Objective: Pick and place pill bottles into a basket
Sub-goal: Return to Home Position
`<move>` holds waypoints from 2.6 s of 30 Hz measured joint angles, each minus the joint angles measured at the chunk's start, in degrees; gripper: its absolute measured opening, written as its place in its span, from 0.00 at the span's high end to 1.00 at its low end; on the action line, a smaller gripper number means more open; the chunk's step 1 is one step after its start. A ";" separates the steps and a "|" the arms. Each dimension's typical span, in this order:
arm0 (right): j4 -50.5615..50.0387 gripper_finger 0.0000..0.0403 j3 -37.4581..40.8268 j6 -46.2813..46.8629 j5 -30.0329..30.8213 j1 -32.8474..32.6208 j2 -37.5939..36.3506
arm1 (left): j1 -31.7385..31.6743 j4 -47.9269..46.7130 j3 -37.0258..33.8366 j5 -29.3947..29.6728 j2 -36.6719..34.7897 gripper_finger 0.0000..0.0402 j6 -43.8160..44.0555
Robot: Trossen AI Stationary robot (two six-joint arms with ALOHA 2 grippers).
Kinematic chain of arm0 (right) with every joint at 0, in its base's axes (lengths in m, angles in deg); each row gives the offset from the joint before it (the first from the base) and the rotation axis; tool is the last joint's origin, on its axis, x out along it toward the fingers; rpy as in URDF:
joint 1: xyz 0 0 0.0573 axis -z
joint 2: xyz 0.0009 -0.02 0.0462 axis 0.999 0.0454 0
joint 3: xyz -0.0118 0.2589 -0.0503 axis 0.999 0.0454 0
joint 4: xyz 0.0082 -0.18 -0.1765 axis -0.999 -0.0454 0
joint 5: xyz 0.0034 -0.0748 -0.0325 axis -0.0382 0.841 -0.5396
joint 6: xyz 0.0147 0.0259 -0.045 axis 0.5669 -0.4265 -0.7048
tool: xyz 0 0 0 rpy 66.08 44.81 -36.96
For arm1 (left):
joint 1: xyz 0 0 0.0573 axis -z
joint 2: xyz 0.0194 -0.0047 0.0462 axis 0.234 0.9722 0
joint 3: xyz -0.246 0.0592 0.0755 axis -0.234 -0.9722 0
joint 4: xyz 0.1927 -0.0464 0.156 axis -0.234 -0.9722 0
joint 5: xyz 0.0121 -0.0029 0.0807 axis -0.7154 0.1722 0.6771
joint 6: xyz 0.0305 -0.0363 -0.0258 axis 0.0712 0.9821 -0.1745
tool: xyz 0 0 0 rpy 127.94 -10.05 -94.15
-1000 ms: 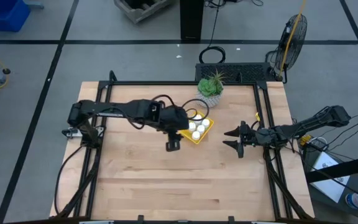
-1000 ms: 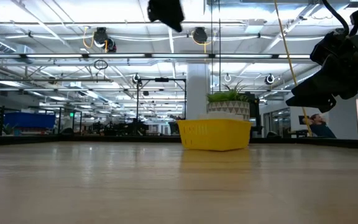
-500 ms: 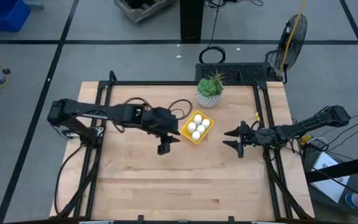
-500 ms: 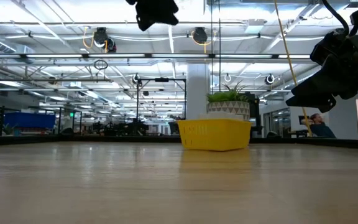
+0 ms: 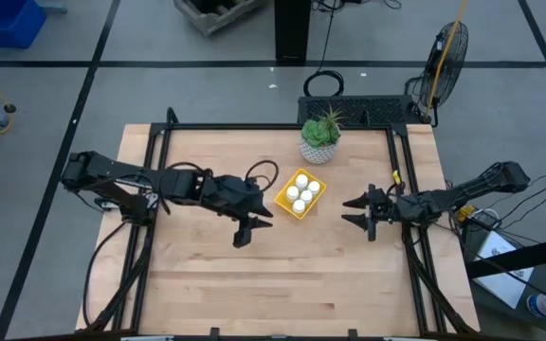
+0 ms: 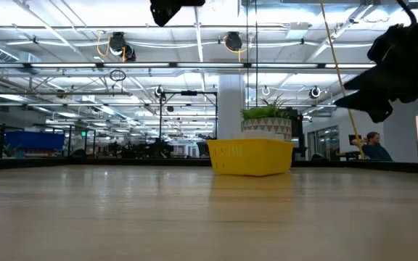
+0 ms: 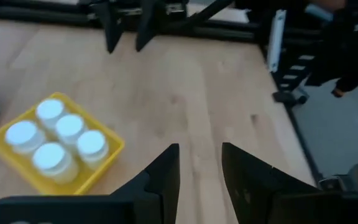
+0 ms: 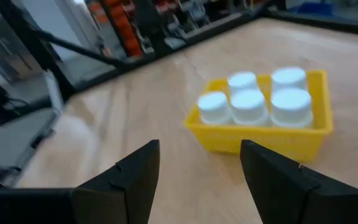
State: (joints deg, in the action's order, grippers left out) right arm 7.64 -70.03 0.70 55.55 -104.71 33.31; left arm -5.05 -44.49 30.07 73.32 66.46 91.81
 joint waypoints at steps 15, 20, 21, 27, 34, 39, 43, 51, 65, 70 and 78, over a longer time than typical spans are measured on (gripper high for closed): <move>0.12 0.47 0.00 0.00 0.00 -6.32 -15.23 | 1.78 8.18 0.02 1.49 0.02 0.70 -3.87; 0.08 0.47 0.02 0.00 0.00 -8.39 -18.81 | 1.82 8.14 0.02 1.45 0.02 0.70 -2.31; -0.01 0.47 0.02 0.01 0.00 -8.76 -19.64 | 1.92 8.14 0.02 1.45 0.02 0.70 -1.95; 1.19 0.47 0.02 0.02 0.00 -10.66 -22.25 | 3.61 7.99 0.02 1.30 0.02 0.70 -2.83; 1.42 0.47 0.02 0.02 0.02 -11.31 -21.81 | 4.33 9.64 -6.05 -0.36 -4.10 0.70 -2.92; 1.29 0.47 0.02 0.02 0.00 -11.31 -21.41 | 4.53 17.56 -17.38 -0.95 -14.15 0.70 -2.99; 1.39 0.47 0.02 0.02 0.01 -11.31 -21.06 | 4.80 23.88 -28.63 -2.18 -25.60 0.70 -1.76; 1.48 0.47 0.02 0.02 0.00 -11.31 -20.89 | 8.73 29.58 -46.24 -13.32 -49.49 0.70 0.88; 1.56 0.47 0.02 0.02 0.00 -11.31 -20.89 | 18.50 20.20 -62.58 -6.69 -76.88 0.70 -0.34; 1.56 0.47 0.02 0.02 0.00 -11.31 -20.89 | 20.74 21.67 -66.11 -5.97 -80.34 0.70 -1.49; 1.56 0.47 0.02 0.01 0.00 -11.31 -20.89 | 23.87 22.07 -69.68 -2.74 -81.00 0.70 -3.30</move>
State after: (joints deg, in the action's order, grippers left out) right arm 9.21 -70.01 0.71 55.55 -116.02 12.42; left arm 18.82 -22.42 -39.61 70.58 -14.54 88.51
